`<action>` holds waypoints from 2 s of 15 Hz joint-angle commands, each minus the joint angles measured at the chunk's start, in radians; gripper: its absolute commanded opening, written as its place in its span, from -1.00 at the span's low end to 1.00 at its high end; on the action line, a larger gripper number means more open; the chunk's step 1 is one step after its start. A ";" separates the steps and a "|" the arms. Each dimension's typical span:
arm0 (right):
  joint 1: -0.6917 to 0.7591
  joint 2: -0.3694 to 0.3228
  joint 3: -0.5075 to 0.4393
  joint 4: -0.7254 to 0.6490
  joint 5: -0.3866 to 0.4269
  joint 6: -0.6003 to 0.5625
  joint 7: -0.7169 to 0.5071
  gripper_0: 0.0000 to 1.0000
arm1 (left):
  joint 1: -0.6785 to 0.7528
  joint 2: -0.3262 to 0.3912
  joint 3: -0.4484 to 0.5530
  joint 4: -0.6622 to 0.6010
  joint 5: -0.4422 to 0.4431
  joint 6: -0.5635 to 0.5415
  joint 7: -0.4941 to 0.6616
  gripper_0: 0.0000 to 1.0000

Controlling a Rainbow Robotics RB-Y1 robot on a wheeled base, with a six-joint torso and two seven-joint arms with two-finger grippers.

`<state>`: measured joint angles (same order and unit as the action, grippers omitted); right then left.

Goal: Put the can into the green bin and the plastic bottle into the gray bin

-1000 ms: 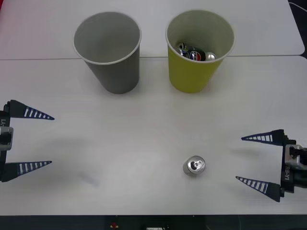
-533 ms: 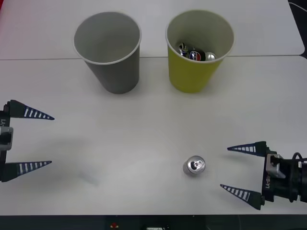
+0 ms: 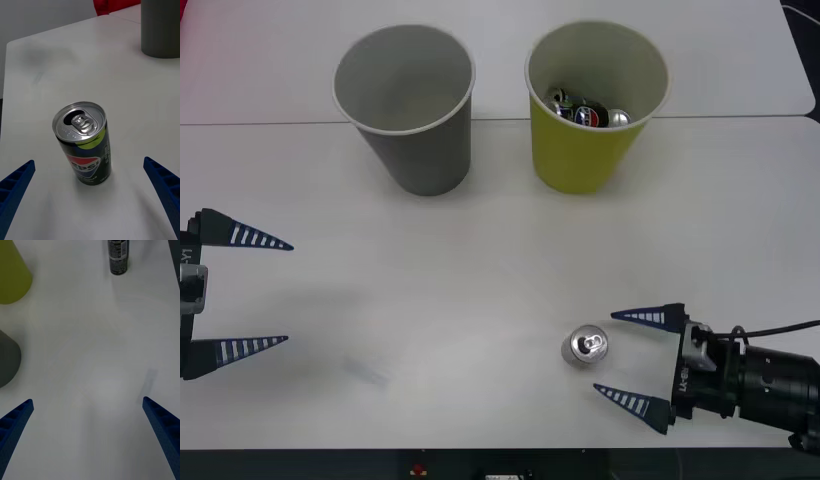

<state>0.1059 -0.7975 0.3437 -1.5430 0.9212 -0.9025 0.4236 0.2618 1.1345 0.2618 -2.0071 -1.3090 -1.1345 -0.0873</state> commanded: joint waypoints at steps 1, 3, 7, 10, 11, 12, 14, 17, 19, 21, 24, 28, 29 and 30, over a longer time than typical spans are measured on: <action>-0.045 0.064 0.023 0.060 0.016 0.000 0.021 1.00 | 0.000 0.000 0.000 0.000 0.000 0.000 0.000 1.00; -0.072 0.115 0.023 0.100 0.047 0.000 0.027 1.00 | 0.000 0.000 0.000 0.000 0.000 0.000 0.000 1.00; -0.103 0.181 0.029 0.139 0.077 0.008 0.034 1.00 | 0.000 0.000 0.000 0.000 0.000 0.000 0.000 1.00; -0.106 0.185 0.032 0.139 0.077 0.008 0.034 0.83 | 0.000 0.000 0.000 0.000 0.000 0.000 0.000 1.00; -0.106 0.187 0.032 0.139 0.077 0.008 0.034 -0.09 | 0.000 0.000 0.000 0.000 0.000 0.000 0.000 1.00; -0.104 0.185 0.032 0.138 0.077 0.007 0.029 -0.94 | 0.000 0.000 0.000 0.000 0.000 0.000 0.000 1.00; -0.104 0.187 0.032 0.139 0.074 0.007 0.027 -1.00 | 0.000 0.000 0.000 0.000 0.000 0.000 0.000 1.00; -0.104 0.185 0.031 0.138 0.071 0.005 0.026 -1.00 | 0.000 0.000 0.000 0.000 0.000 0.000 0.000 1.00; -0.104 0.185 0.032 0.139 0.067 0.005 0.024 -1.00 | 0.000 0.000 0.000 0.000 0.000 0.000 0.000 1.00; -0.104 0.185 0.032 0.138 0.065 0.005 0.024 -1.00 | 0.000 0.000 0.000 0.000 0.000 0.000 0.000 1.00; -0.104 0.182 0.031 0.138 0.054 -0.003 0.024 -1.00 | 0.000 0.000 0.000 0.000 0.000 0.000 0.000 1.00; -0.104 0.155 0.031 0.116 0.033 -0.019 0.001 -1.00 | 0.000 0.000 0.000 0.000 0.000 0.000 0.000 1.00; -0.104 0.146 0.031 0.106 0.025 -0.023 -0.009 -1.00 | 0.000 0.000 0.000 0.000 0.000 0.000 0.000 1.00; -0.104 0.132 0.031 0.089 0.024 -0.026 -0.049 -1.00 | 0.000 0.000 0.000 0.000 0.000 0.000 0.000 1.00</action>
<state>0.0014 -0.6558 0.3745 -1.4414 0.9471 -0.9255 0.4015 0.2618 1.1345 0.2618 -2.0071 -1.3090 -1.1345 -0.0873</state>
